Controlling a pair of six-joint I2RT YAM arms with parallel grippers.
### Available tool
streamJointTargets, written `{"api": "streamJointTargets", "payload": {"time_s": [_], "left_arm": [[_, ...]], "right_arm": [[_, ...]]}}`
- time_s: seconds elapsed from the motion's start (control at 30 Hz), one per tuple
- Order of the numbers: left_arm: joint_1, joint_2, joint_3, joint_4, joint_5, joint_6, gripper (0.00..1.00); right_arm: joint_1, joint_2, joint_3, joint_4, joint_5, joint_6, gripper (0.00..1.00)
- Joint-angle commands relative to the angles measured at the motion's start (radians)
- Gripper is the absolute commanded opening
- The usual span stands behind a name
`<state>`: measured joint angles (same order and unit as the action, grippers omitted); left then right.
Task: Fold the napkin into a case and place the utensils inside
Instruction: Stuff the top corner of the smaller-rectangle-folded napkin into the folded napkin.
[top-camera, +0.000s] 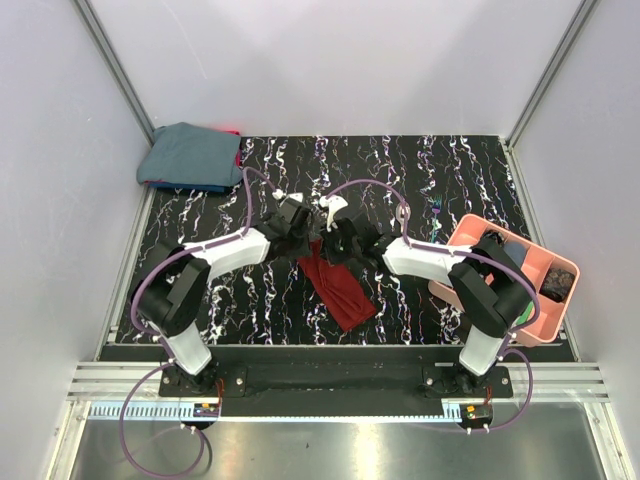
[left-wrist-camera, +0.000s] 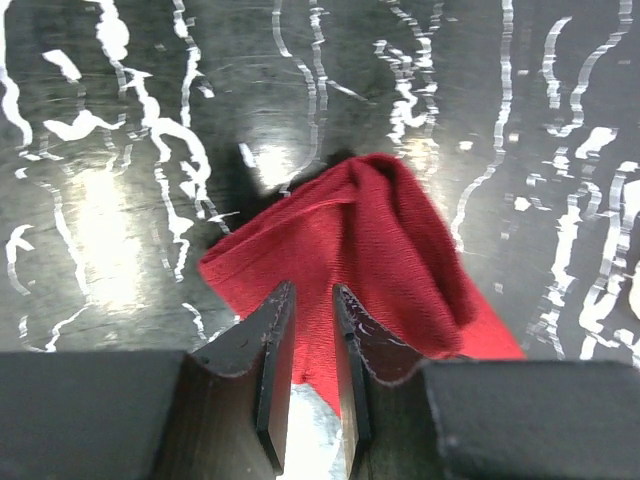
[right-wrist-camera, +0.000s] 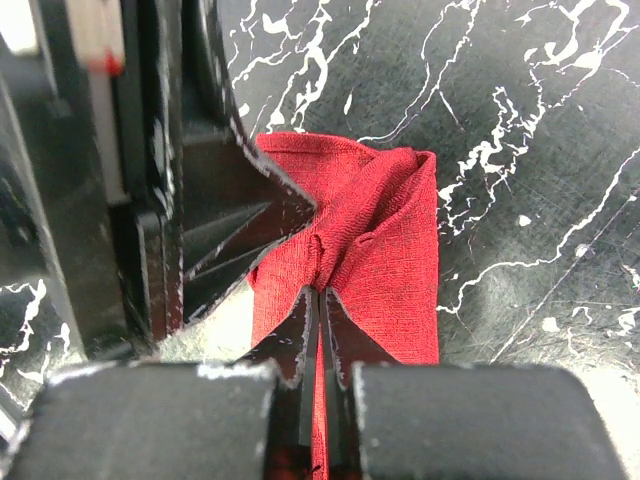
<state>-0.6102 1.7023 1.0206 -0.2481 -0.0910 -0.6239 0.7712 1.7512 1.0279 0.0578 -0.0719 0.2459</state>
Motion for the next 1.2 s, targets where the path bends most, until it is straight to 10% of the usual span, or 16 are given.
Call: {"api": "streamJointTargets", "payload": {"time_s": [0.0, 0.83, 1.17], "left_arm": [[-0.028, 0.008, 0.016, 0.000, -0.116, 0.024, 0.24], [-0.054, 0.059, 0.030, -0.010, -0.108, 0.026, 0.32], [-0.054, 0.036, 0.024, -0.003, -0.159, 0.013, 0.11]], "right_arm": [[-0.012, 0.001, 0.003, 0.043, -0.032, 0.026, 0.00], [-0.030, 0.014, -0.025, 0.100, -0.075, 0.062, 0.00], [-0.033, 0.011, -0.040, 0.108, -0.083, 0.073, 0.00]]}}
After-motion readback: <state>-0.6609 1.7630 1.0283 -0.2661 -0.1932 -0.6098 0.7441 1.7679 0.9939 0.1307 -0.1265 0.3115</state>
